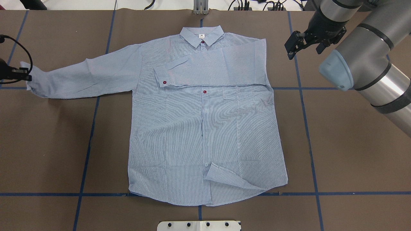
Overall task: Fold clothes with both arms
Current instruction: 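Close the left gripper on the cuff of the other sleeve, then lift the sleeve with the left gripper and carry it across the shirt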
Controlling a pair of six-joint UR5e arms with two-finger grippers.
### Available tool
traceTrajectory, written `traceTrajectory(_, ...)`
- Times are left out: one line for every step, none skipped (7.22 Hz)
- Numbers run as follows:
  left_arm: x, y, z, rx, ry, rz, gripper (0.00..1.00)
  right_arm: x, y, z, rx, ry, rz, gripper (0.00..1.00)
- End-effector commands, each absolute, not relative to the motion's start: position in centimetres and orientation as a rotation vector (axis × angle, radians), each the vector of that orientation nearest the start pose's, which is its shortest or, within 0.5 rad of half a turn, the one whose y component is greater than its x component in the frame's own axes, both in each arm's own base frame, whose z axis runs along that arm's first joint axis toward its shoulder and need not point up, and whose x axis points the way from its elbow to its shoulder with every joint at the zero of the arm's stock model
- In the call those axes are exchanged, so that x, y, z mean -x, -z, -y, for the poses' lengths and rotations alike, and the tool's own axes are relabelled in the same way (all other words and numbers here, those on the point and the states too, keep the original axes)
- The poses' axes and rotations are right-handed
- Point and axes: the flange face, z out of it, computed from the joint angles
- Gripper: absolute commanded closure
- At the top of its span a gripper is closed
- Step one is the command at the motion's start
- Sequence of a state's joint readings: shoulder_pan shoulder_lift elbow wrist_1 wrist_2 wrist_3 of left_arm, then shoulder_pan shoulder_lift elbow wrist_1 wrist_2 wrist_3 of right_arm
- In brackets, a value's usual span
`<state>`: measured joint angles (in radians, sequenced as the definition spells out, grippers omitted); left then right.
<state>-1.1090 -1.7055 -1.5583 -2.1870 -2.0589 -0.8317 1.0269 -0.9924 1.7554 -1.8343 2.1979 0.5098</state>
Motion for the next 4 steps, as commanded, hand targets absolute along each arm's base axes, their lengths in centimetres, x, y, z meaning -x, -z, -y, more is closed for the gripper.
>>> traceTrajectory(-19.6, -41.1, 59.0, -0.251, 0.197, -0.782, 1.00, 25.9, -28.9, 58.3, -0.093, 0.177, 0.763, 0.00)
traceTrajectory(-20.8, -36.6, 60.2, -0.239, 0.251, -0.808, 1.00, 25.0, -29.5, 58.3, -0.094, 0.169, 0.759, 0.00)
traceTrajectory(-23.3, -32.7, 60.5, -0.221, 0.308, -0.863, 1.00, 24.7, -29.8, 58.0, -0.095, 0.168, 0.757, 0.00)
traceTrajectory(-29.1, -28.6, 59.4, -0.170, 0.326, -0.923, 1.00, 24.3, -30.5, 57.7, -0.091, 0.163, 0.754, 0.00)
